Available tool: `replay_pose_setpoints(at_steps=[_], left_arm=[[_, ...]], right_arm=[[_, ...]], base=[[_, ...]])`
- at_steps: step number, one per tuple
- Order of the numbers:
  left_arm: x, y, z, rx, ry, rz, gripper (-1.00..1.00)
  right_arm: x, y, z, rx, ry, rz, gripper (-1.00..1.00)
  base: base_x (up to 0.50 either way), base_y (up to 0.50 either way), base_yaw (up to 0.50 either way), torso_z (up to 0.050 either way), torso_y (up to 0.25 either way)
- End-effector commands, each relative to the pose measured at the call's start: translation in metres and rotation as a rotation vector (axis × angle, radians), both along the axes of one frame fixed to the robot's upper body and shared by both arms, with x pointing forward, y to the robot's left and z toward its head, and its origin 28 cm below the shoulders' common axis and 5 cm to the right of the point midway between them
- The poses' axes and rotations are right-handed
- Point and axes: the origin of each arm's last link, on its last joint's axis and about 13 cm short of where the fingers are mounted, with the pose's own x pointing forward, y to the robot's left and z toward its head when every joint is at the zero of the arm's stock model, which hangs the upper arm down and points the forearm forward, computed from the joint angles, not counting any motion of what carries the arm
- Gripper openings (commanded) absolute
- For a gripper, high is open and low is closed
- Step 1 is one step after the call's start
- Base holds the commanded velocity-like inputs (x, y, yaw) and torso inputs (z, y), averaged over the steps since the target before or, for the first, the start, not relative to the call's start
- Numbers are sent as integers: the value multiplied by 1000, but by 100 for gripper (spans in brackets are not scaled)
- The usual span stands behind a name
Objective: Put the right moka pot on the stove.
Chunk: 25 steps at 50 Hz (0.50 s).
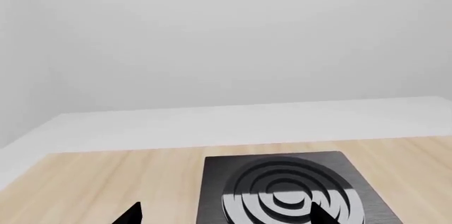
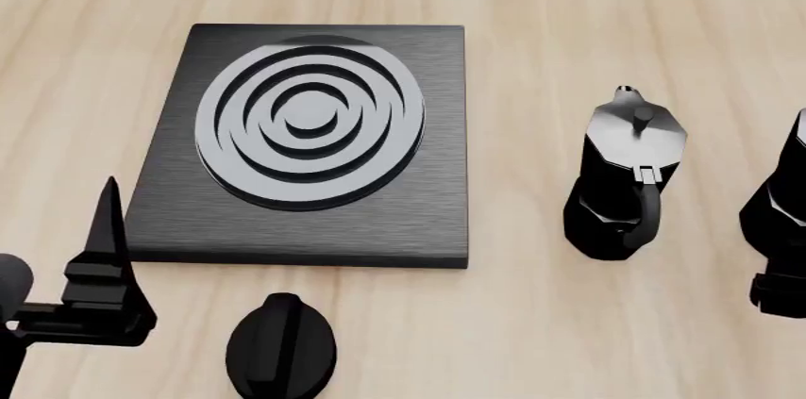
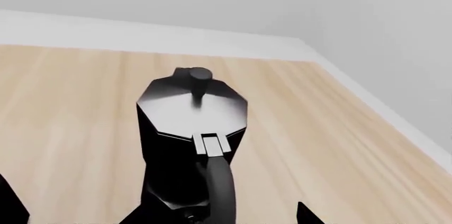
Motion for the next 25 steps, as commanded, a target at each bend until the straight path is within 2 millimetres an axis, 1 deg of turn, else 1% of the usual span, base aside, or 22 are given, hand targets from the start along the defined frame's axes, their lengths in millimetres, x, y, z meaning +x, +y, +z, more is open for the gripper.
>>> replay_pose_setpoints(at_steps=[1,25], left_arm=[[0,0,1,1,-1,-3,100],[0,-1,0,5,-6,-9,100]], right_arm=[[4,0,-3,-5,12,-4,100],[17,-3,-3,-7,26,-11,100]], base=[[0,0,0,0,0],[0,0,0,0,0]])
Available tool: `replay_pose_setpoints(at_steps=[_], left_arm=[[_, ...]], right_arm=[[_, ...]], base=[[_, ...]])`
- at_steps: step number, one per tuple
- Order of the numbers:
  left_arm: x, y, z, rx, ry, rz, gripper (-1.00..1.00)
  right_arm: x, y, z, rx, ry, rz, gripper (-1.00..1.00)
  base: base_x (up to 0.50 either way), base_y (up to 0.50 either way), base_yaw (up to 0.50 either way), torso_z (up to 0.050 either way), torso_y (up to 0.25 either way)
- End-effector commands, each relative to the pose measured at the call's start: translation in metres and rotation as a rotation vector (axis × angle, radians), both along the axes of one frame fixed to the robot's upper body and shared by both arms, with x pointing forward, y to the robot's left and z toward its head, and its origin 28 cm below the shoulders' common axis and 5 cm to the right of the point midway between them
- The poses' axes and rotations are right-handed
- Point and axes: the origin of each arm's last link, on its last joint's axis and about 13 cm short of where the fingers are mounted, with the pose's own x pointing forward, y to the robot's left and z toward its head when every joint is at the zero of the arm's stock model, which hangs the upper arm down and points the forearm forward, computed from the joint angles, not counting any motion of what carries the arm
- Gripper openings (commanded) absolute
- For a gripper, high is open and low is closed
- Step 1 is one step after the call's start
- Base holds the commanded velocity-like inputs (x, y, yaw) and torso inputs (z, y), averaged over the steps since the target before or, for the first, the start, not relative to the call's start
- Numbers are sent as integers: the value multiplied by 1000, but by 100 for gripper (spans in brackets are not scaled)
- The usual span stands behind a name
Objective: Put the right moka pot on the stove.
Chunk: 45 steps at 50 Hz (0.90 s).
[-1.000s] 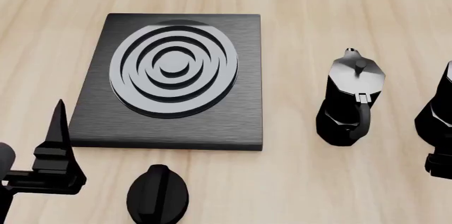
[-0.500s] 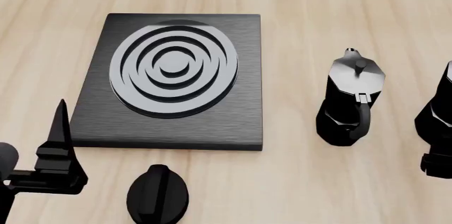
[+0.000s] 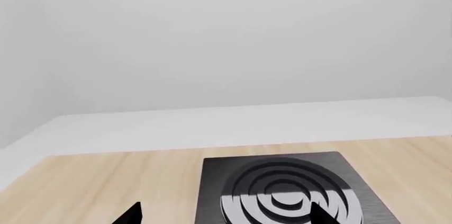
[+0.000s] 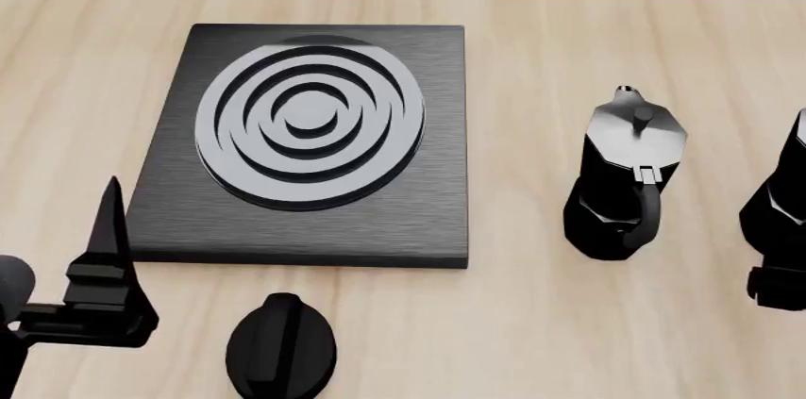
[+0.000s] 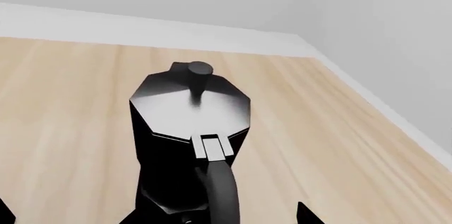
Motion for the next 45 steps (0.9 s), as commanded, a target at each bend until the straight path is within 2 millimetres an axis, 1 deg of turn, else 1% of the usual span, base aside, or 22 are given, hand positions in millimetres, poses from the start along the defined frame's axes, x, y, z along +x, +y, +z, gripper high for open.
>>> replay_pose_setpoints(at_steps=[1,5,6,18,22,26,31,37,45], left_arm=[[0,0,0,0,-2,-4,100],[1,0,0,-3,3,-7,100],[1,0,0,-4,3,-5,100],[2,0,1,-6,3,0,100],[2,0,0,-6,4,1,100],[1,0,0,-5,4,3,100],[1,1,-1,-7,2,6,100],[0,1,0,-11,-2,9,100],[1,1,1,-10,0,11,100]], right_arm=[[6,-1,-2,-2,9,-3,100],[6,-1,-3,-8,6,-6,100],[5,-1,-2,-9,3,-12,-100],[4,0,0,1,-20,-4,-100],[-2,3,5,-1,-41,4,-100],[-10,10,17,-3,-82,28,-100],[-27,23,34,-20,-128,71,-100],[-43,29,43,-25,-167,79,-100],[-70,36,51,-23,-203,108,-100]], base=[[0,0,0,0,0],[0,0,0,0,0],[0,0,0,0,0],[0,0,0,0,0],[0,0,0,0,0],[0,0,-1,0,0],[0,0,0,0,0],[0,0,0,0,0],[0,0,0,0,0]])
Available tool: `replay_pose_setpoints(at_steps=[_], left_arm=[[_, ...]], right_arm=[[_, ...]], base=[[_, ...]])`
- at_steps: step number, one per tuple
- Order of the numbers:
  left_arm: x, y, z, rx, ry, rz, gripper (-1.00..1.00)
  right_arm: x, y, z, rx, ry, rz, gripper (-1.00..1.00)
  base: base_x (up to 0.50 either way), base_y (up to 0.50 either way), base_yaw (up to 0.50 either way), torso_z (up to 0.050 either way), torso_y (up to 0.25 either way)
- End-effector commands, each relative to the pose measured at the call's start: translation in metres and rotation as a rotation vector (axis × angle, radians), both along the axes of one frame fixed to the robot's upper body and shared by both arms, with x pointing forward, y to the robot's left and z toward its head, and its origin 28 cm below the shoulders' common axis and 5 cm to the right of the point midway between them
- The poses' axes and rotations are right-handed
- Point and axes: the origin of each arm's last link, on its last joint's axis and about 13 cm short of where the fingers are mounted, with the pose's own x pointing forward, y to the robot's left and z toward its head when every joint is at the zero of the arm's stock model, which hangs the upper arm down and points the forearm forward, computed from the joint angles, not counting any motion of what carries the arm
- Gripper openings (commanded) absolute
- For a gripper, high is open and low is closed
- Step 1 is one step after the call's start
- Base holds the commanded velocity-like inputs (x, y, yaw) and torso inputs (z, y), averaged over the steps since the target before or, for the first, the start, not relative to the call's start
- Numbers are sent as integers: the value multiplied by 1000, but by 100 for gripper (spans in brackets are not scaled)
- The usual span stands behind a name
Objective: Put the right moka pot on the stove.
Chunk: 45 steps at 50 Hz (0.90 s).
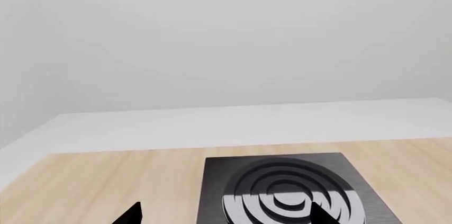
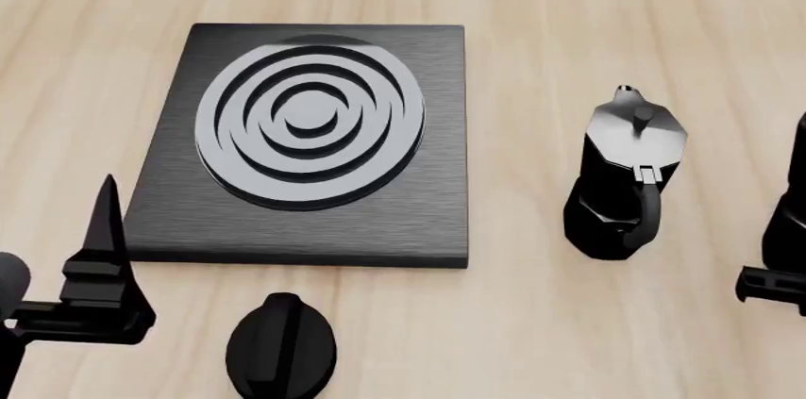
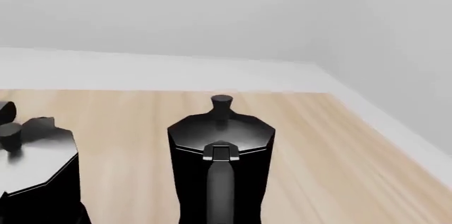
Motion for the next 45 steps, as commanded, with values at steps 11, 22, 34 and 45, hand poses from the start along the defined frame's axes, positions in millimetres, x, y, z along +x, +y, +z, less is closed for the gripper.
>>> replay_pose_setpoints(at_steps=[11,22,34,45], left_arm=[[0,1,0,0,0,7,100],[1,1,0,-2,3,11,100],[0,1,-1,-3,6,16,100],[0,1,0,-1,1,19,100]], right_arm=[[-67,27,39,-48,-125,85,-100],[-92,41,42,-54,-154,141,-100],[-107,47,31,-51,-175,177,-100],[-119,62,29,-55,-179,257,-100]], base=[[0,0,0,0,0],[0,0,0,0,1],[0,0,0,0,0],[0,0,0,0,1]])
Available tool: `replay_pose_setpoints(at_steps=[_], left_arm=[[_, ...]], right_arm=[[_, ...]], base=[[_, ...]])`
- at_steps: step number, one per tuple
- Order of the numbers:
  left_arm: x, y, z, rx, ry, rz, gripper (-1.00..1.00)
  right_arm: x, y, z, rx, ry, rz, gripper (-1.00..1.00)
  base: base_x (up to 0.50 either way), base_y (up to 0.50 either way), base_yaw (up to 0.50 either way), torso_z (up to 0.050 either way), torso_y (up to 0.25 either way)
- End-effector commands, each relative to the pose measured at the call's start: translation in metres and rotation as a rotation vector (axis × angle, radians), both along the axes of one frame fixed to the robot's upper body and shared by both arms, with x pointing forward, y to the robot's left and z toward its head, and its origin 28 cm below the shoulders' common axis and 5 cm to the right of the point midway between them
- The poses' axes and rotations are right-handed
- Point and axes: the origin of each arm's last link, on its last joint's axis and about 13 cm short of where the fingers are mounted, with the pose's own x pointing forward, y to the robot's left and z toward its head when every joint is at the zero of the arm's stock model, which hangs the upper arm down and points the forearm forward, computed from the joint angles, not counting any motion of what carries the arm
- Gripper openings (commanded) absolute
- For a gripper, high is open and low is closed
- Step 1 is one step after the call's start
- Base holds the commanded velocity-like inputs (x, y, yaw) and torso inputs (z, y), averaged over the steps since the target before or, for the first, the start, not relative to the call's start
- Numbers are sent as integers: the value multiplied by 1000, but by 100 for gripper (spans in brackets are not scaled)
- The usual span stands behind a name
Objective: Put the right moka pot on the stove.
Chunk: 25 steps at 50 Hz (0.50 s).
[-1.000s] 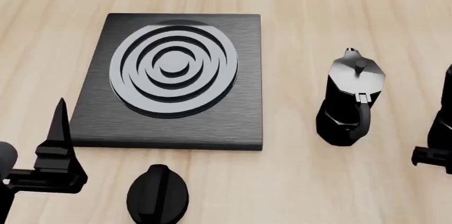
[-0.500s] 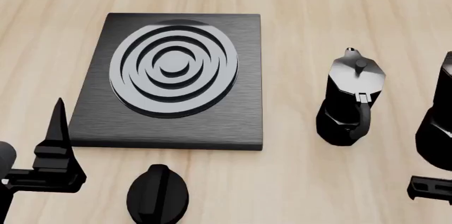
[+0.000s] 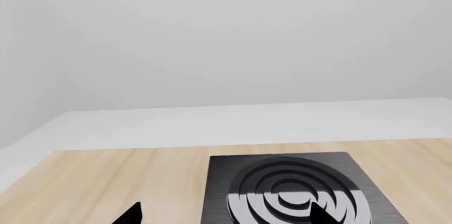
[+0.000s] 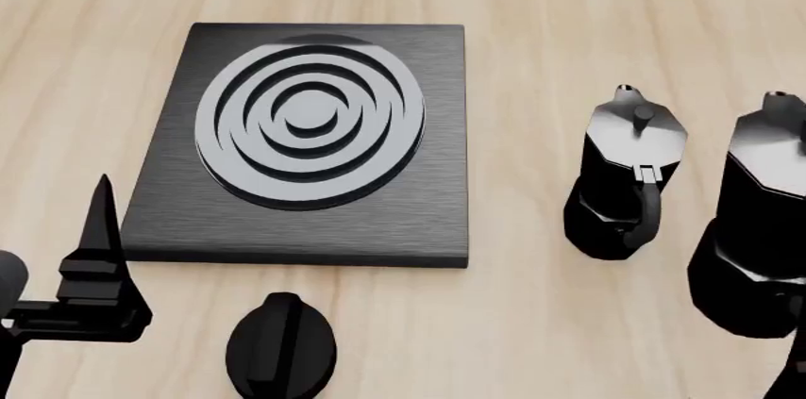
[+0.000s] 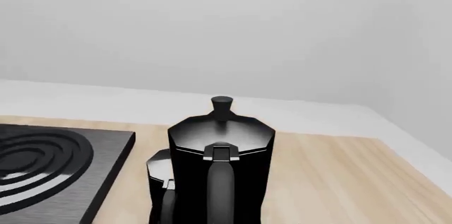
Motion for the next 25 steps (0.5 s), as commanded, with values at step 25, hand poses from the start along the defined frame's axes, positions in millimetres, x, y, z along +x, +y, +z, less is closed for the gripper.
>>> replay_pose_setpoints(at_steps=[25], left_arm=[[-1,0,0,1,-7,5,100]], right_arm=[[-11,45,7,-64,-56,281,-100]], base=[[0,0,0,0,1]])
